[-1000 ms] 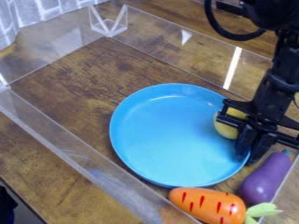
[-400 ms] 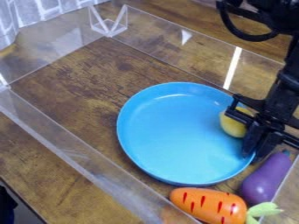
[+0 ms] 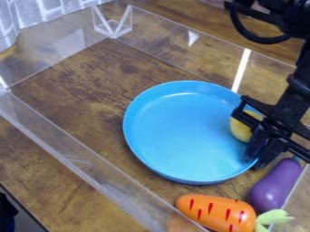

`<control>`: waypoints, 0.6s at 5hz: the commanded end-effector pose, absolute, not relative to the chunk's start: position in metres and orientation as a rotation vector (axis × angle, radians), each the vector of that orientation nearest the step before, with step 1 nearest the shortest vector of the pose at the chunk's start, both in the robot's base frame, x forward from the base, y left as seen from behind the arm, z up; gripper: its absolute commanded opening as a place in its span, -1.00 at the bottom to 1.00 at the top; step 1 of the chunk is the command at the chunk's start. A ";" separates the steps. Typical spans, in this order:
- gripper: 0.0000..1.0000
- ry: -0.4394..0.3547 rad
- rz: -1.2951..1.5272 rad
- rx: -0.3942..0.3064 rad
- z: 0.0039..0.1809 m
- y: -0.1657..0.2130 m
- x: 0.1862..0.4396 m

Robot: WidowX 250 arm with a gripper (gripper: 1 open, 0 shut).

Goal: Remove the carrot from the blue tray and put it on the table

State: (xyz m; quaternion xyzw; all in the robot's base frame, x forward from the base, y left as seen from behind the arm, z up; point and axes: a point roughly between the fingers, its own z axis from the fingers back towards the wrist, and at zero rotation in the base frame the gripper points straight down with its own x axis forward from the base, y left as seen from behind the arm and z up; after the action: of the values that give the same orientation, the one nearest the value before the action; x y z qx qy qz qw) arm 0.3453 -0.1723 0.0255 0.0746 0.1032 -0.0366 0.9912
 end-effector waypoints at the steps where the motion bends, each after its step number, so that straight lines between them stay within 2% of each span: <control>1: -1.00 0.127 -0.153 0.115 0.065 -0.179 0.344; 3: -1.00 0.124 -0.139 0.111 0.065 -0.184 0.347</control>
State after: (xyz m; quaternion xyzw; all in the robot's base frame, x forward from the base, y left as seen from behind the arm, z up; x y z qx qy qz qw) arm 0.3410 -0.1696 0.0300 0.0769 0.1102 -0.0557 0.9894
